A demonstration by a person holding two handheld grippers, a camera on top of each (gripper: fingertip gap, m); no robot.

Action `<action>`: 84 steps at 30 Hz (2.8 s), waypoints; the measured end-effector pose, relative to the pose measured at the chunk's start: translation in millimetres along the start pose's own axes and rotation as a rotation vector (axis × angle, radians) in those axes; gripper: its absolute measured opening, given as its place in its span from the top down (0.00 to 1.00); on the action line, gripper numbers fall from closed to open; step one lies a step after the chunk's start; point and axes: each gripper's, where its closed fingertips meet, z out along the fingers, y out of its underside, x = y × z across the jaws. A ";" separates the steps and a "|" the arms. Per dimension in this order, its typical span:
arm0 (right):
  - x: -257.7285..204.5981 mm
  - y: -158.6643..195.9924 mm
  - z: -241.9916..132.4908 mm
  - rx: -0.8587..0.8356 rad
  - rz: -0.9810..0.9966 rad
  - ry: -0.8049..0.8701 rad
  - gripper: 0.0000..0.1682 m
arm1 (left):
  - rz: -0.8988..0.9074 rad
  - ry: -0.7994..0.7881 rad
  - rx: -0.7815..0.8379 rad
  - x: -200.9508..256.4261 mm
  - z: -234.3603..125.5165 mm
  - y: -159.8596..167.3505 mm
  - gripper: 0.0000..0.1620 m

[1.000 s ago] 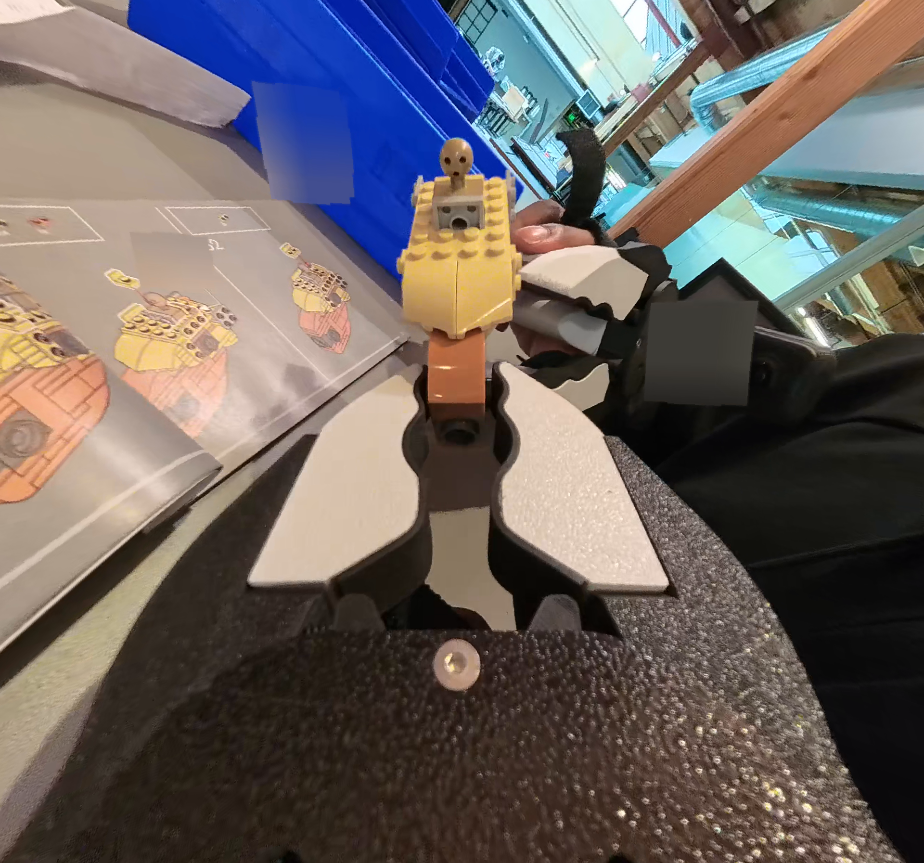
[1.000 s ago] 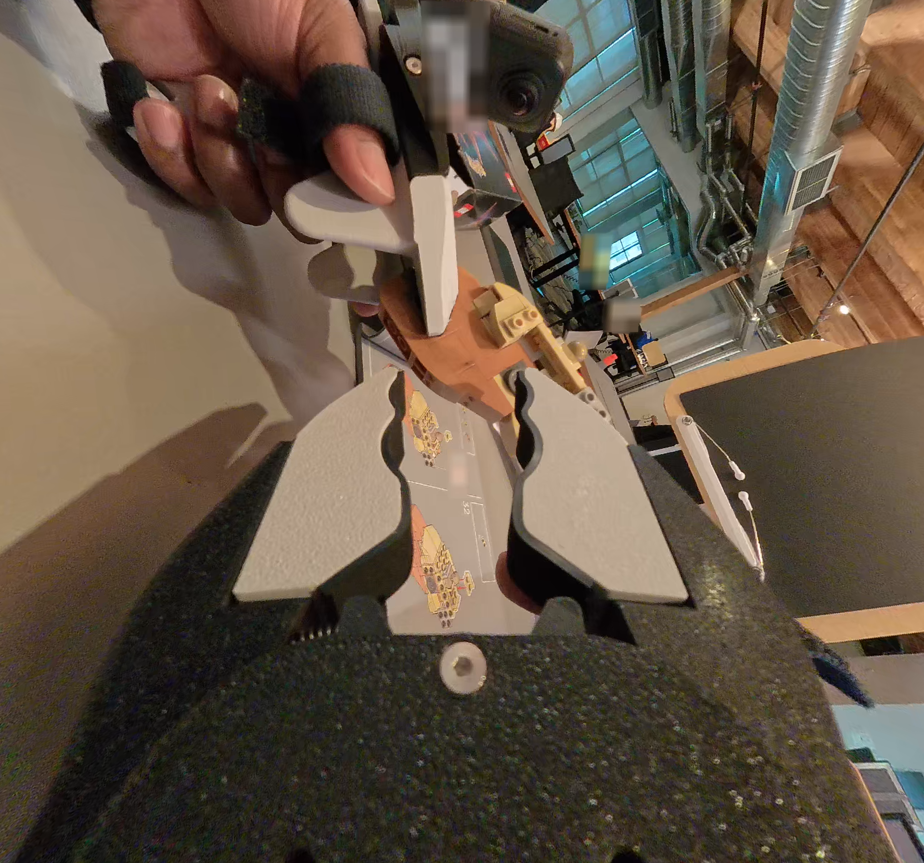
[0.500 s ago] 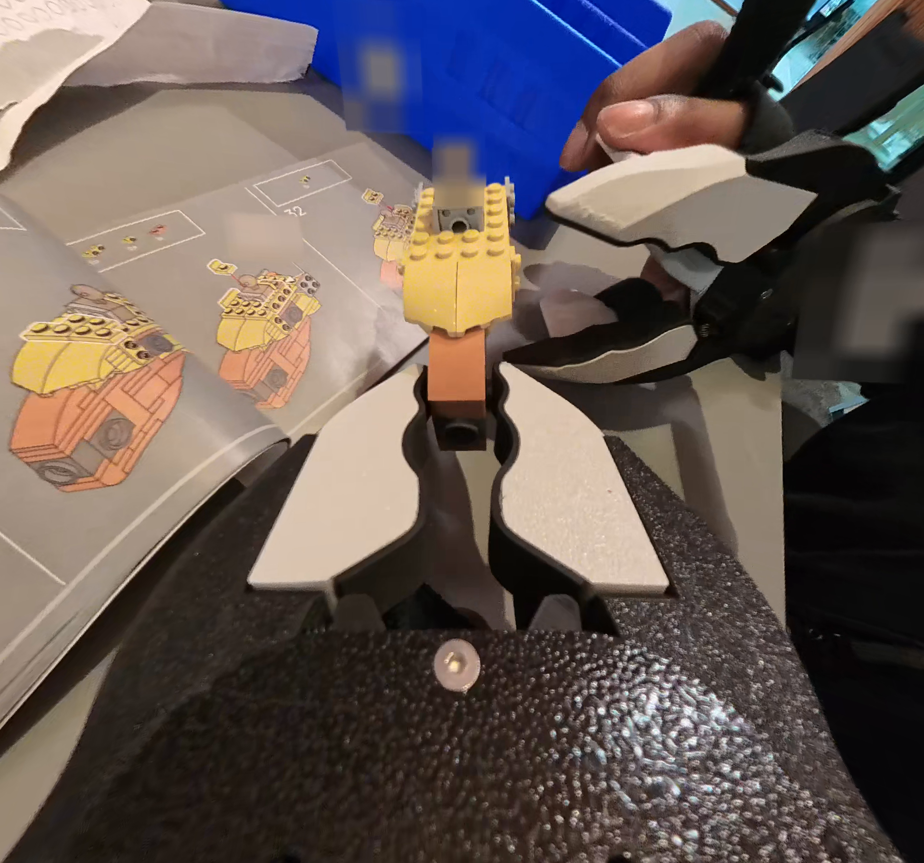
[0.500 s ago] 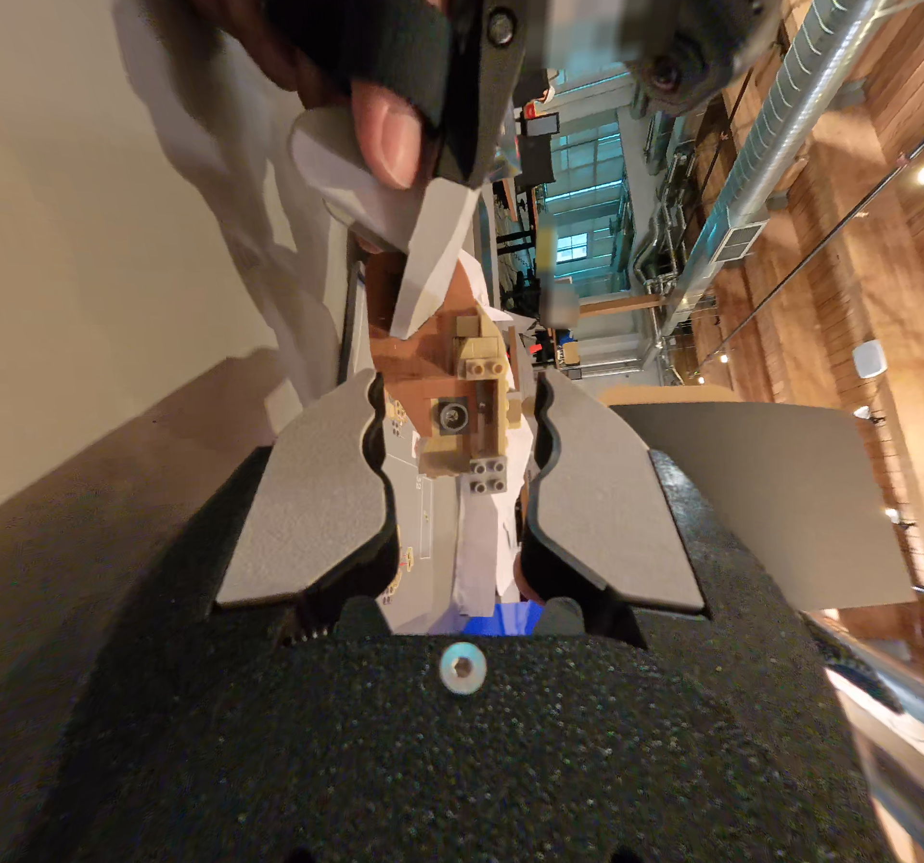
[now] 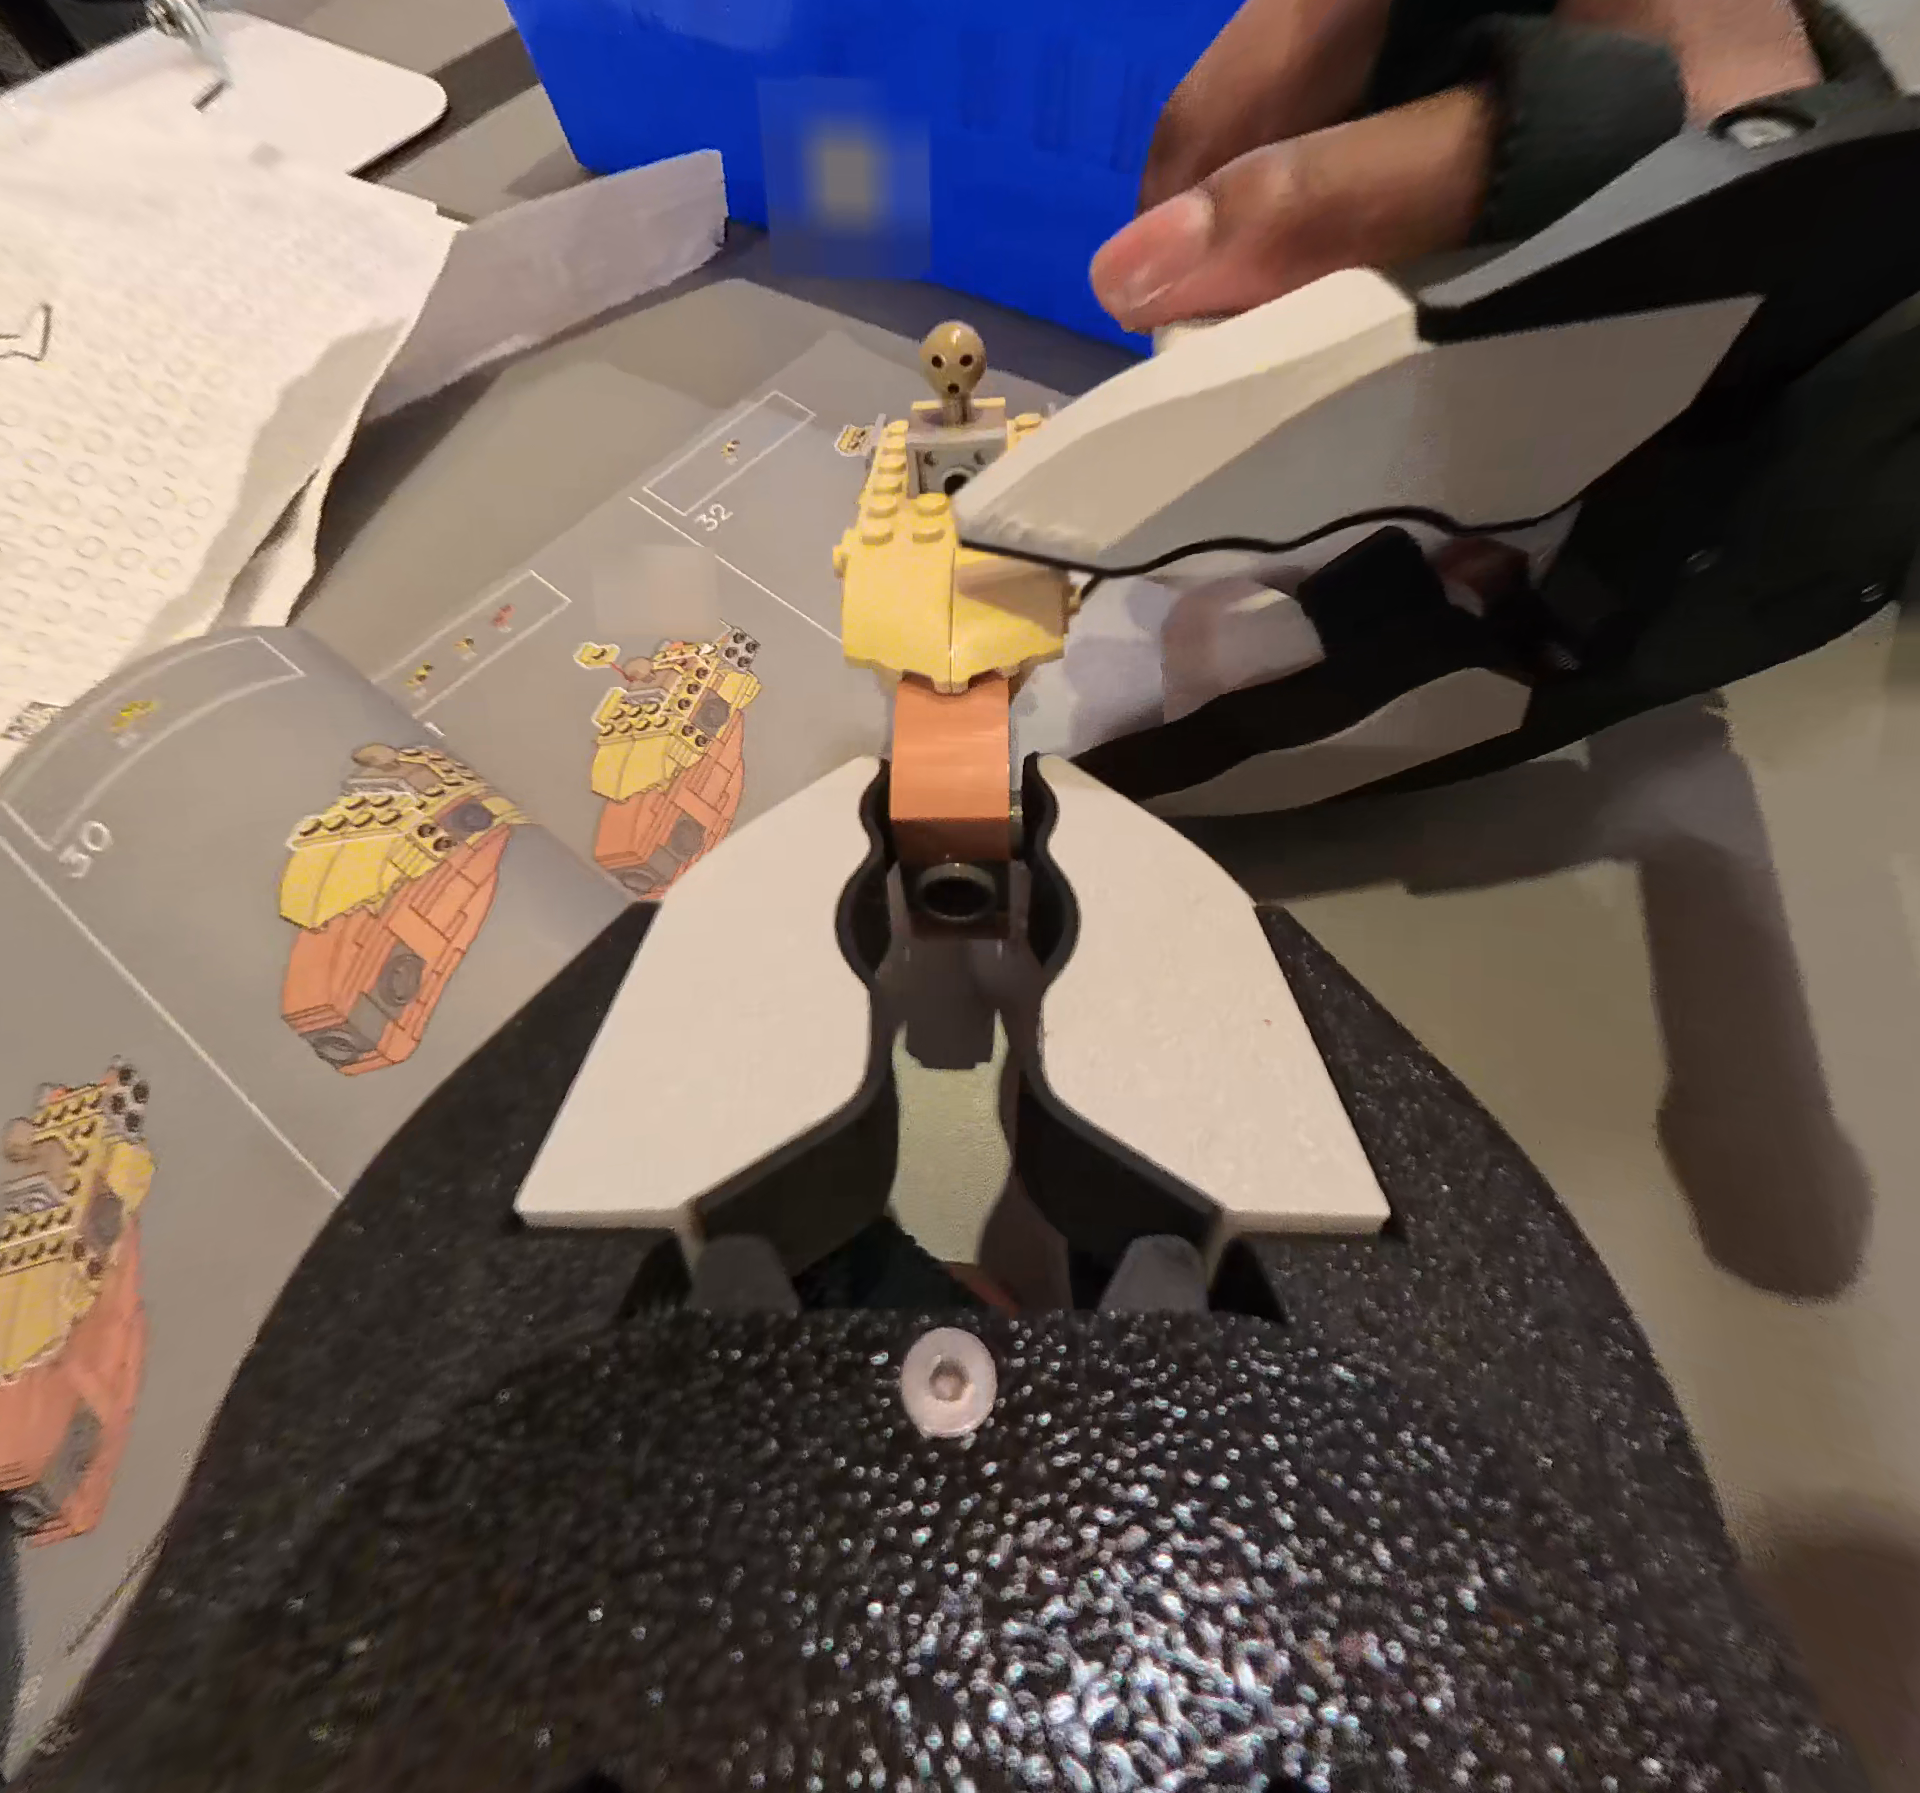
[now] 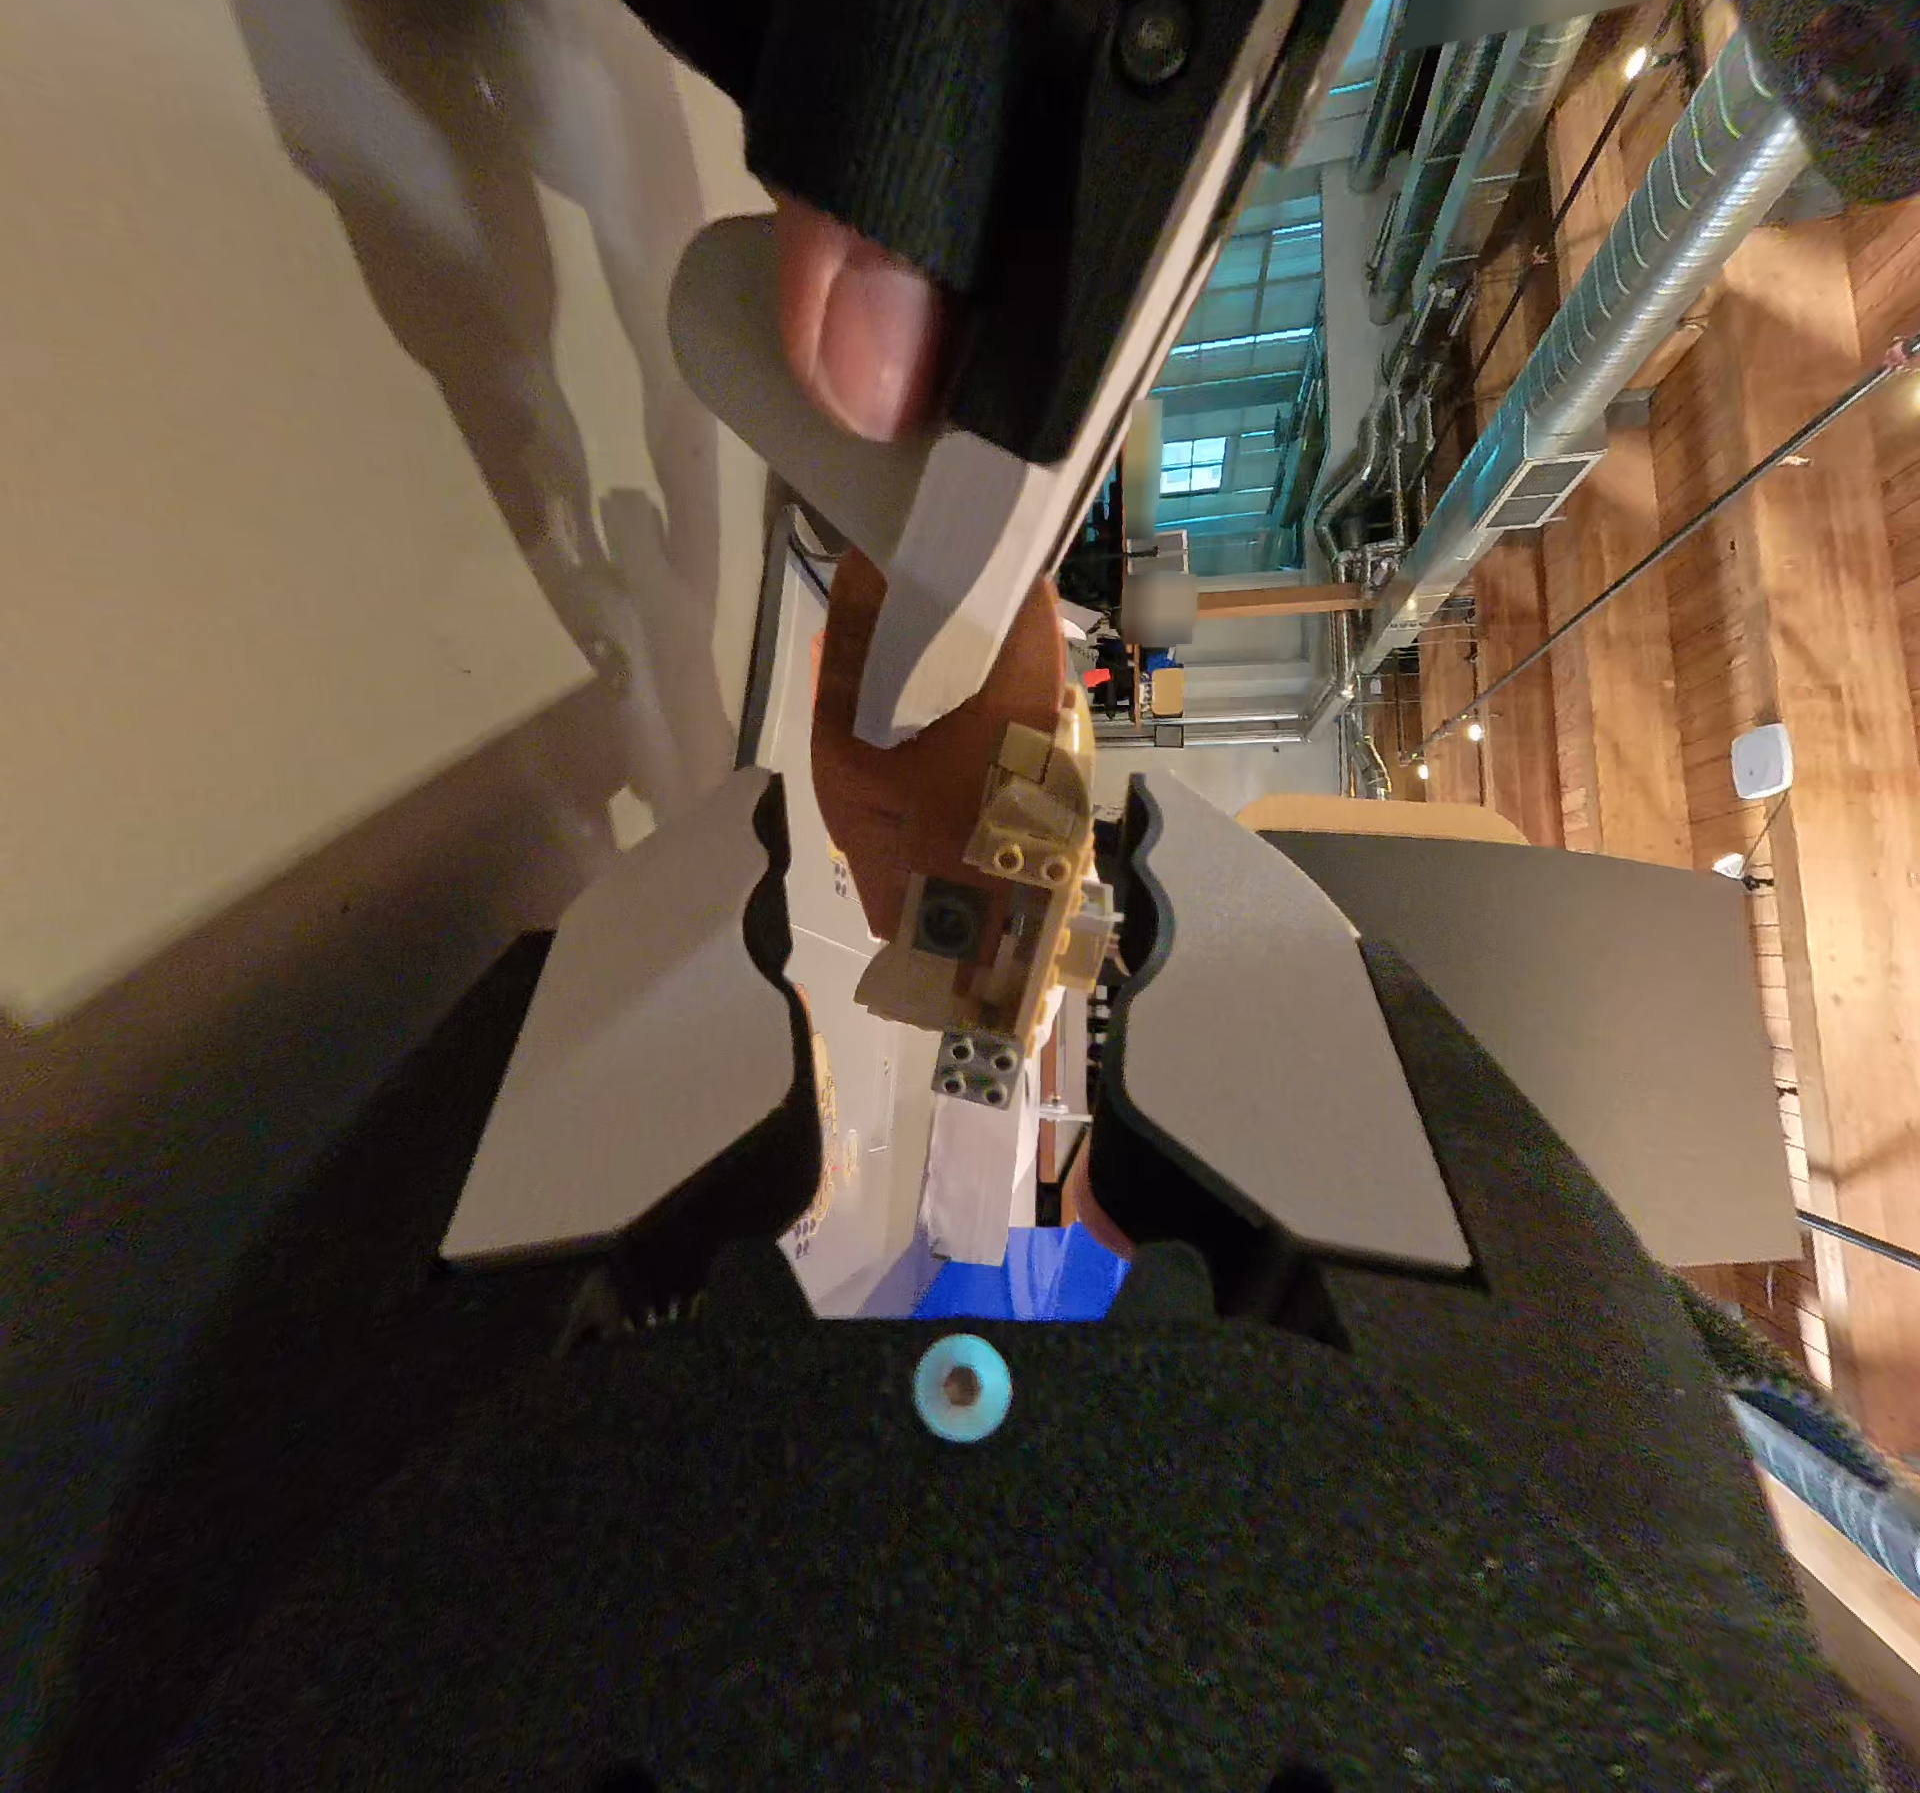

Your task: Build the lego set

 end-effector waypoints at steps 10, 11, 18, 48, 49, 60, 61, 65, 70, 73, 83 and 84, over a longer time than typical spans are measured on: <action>1.8 0.9 2.0 -0.023 -0.045 0.040 0.68 | -0.061 0.059 0.043 6.0 -0.8 -3.8 0.87; 2.0 0.7 1.5 -0.021 -0.040 0.036 0.68 | -0.059 0.061 0.047 6.5 -1.0 -4.3 0.87; 2.5 0.7 0.0 -0.027 -0.026 0.014 0.68 | -0.051 0.067 0.061 8.5 -1.5 -5.4 0.87; -7.0 9.8 4.4 -0.071 0.170 -0.099 0.56 | -0.036 0.016 0.063 0.0 1.3 -3.6 0.87; -8.9 10.8 4.7 -0.075 0.176 -0.108 0.57 | -0.035 0.018 0.062 0.2 1.5 -3.2 0.87; -13.7 14.5 10.4 -0.110 0.173 -0.092 0.66 | 0.017 0.026 0.070 9.8 3.1 -5.4 0.87; -13.2 14.6 10.1 -0.110 0.166 -0.088 0.66 | 0.025 0.022 0.071 9.9 3.0 -5.7 0.87; -11.0 13.8 8.6 -0.107 0.166 -0.085 0.66 | 0.033 0.021 0.081 10.7 1.4 -7.6 0.87; -9.0 13.4 7.2 -0.105 0.154 -0.081 0.66 | 0.040 0.021 0.092 11.6 0.4 -9.1 0.87; -8.2 13.5 6.7 -0.105 0.149 -0.077 0.66 | 0.044 0.016 0.096 11.7 0.1 -9.9 0.87; -11.1 14.8 9.6 -0.120 0.170 -0.074 0.60 | 0.011 -0.003 0.088 4.9 1.4 -6.0 0.87; -11.1 15.0 8.7 -0.118 0.171 -0.078 0.57 | 0.012 -0.011 0.085 2.1 0.8 -5.0 0.87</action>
